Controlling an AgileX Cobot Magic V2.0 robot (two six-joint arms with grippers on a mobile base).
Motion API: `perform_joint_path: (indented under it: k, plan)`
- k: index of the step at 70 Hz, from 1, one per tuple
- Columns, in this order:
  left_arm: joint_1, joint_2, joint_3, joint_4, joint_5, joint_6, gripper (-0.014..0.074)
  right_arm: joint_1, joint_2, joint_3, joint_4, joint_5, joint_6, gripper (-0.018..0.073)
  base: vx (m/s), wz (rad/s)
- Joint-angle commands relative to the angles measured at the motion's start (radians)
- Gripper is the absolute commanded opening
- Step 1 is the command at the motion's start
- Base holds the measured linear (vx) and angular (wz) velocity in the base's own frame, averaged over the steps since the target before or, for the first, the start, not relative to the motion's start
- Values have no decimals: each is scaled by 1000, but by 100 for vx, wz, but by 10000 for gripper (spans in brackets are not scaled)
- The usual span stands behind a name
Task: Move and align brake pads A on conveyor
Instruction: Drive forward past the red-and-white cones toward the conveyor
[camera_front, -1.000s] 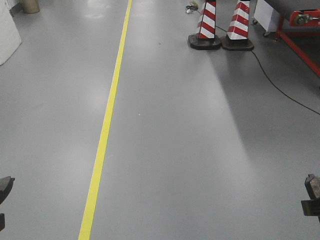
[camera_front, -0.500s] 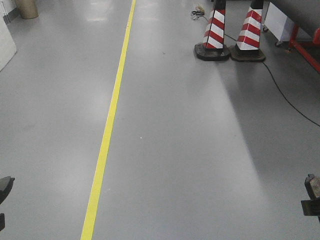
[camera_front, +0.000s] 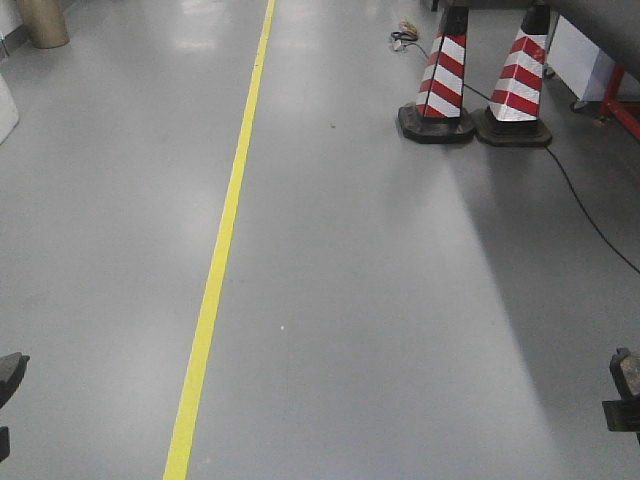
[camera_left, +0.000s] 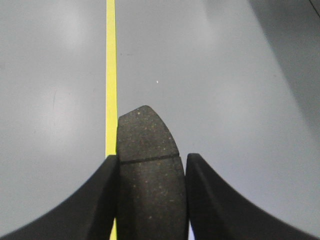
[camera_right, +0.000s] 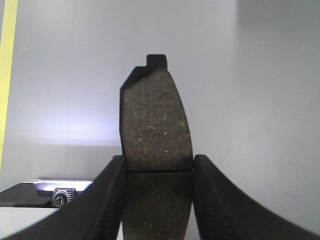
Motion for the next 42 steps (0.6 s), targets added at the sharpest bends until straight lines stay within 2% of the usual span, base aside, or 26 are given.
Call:
perform_joint_path:
  k: [1,42]
  plan:
    - [-7,-5,-27,-11,-80,-2,101,0,-12,-27,-9,-46,-10,62,56,2]
    - [-7,-5,-27,-11,-80,-2,101,0,-12,-27,-9,-45,-10,62,58,2]
